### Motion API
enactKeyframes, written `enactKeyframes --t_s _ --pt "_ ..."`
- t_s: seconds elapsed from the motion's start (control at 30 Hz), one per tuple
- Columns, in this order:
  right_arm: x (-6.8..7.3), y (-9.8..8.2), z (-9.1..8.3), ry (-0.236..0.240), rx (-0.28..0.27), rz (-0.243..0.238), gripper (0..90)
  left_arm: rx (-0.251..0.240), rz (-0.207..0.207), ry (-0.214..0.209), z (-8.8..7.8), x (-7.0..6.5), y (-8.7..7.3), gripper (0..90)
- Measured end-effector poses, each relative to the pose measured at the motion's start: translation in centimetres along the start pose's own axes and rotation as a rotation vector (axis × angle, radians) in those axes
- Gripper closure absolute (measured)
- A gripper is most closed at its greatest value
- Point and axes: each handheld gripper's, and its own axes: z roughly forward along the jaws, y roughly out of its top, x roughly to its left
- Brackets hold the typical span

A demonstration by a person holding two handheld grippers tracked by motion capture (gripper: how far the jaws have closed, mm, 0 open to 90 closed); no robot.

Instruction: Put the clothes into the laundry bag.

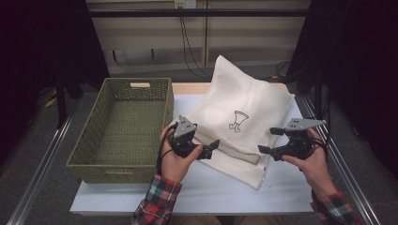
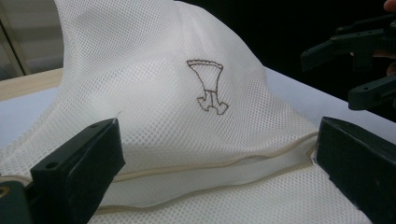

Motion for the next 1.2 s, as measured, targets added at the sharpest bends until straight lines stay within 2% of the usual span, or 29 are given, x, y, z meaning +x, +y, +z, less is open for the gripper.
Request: enactKeyframes --t_s 0.5,0.67,0.87,1.2 --pt "-0.6 0.2 -1.4 -0.018 -0.021 0.015 9.7 0.000 0.002 -0.001 -0.1 0.0 0.1 1.2" --pt "-0.8 0.1 -1.8 -0.019 -0.025 0.020 9.5 -0.013 -0.006 -0.007 -0.1 0.1 0.2 1.2" --pt "-1.0 0.1 -2.2 -0.023 -0.031 0.026 9.3 -0.001 0.007 -0.004 0.0 0.0 0.2 1.2" --pt "-1.1 0.5 -3.3 -0.037 -0.050 0.028 8.6 -0.004 0.004 -0.005 0.0 0.0 0.2 1.3"
